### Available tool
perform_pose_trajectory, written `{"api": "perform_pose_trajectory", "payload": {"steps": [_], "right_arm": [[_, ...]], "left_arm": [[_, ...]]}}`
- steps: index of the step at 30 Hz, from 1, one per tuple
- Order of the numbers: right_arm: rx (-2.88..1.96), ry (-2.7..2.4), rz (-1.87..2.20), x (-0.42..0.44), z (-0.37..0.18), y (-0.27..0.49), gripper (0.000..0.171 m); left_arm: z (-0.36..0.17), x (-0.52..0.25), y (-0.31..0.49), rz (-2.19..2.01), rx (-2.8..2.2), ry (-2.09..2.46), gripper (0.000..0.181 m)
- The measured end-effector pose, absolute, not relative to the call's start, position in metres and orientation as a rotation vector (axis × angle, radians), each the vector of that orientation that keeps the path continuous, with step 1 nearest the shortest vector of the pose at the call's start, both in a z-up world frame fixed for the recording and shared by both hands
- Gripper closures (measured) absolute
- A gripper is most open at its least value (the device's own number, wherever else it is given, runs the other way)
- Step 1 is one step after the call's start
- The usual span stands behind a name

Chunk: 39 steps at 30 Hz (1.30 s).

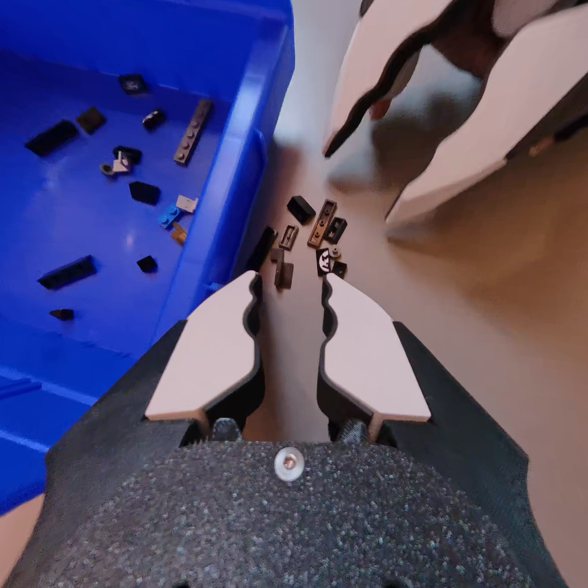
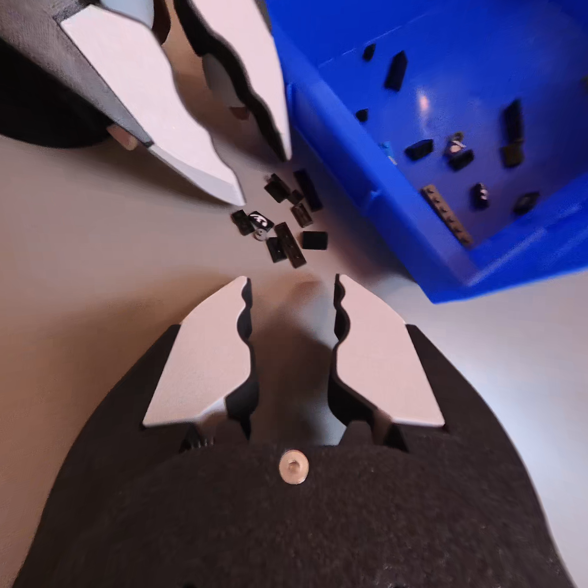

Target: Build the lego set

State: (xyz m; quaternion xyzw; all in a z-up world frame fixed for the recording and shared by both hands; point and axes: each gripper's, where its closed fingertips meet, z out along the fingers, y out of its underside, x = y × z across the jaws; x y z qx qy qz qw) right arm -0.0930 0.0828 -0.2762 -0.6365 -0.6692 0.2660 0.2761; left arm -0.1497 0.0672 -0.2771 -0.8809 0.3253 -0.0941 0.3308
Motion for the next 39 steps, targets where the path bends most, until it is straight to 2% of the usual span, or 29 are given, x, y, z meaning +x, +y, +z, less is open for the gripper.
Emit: {"api": "perform_pose_trajectory", "payload": {"steps": [2,7,8,13,19,22,24,28,32,35,37,39], "right_arm": [[-1.707,-1.865,0.693,-0.099,-0.283,0.081,0.114],[-1.702,-1.983,0.692,-0.113,-0.286,0.083,0.113],[-1.703,-2.003,0.696,-0.114,-0.286,0.083,0.115],[-1.682,-2.047,0.705,-0.121,-0.286,0.082,0.134],[-1.652,-2.104,0.698,-0.113,-0.286,0.072,0.139],[-1.646,-2.103,0.702,-0.106,-0.286,0.067,0.139],[-1.648,-2.092,0.707,-0.102,-0.285,0.065,0.139],[-1.64,-2.015,0.737,-0.1,-0.265,0.067,0.139],[-1.607,-1.817,0.699,-0.113,-0.217,0.094,0.139],[-1.636,-1.581,0.604,-0.129,-0.184,0.133,0.139],[-1.671,-1.467,0.539,-0.14,-0.177,0.152,0.139],[-1.702,-1.391,0.484,-0.149,-0.177,0.163,0.131]], "left_arm": [[-0.284,-0.146,0.068,-0.281,-2.324,0.854,0.149],[-0.287,-0.142,0.068,-0.308,-2.315,0.883,0.162],[-0.287,-0.14,0.065,-0.314,-2.304,0.913,0.171],[-0.284,-0.138,0.06,-0.339,-2.269,0.954,0.172],[-0.221,-0.148,0.076,-0.263,-2.065,0.823,0.178],[-0.203,-0.167,0.097,-0.118,-2.045,0.749,0.176],[-0.203,-0.174,0.11,-0.036,-2.063,0.718,0.168],[-0.215,-0.175,0.12,0.071,-2.088,0.732,0.14],[-0.212,-0.167,0.109,0.064,-2.028,0.785,0.142],[-0.216,-0.146,0.088,-0.121,-2.025,0.88,0.155],[-0.232,-0.129,0.071,-0.295,-2.094,0.942,0.145],[-0.249,-0.123,0.061,-0.358,-2.148,1.002,0.14]]}}
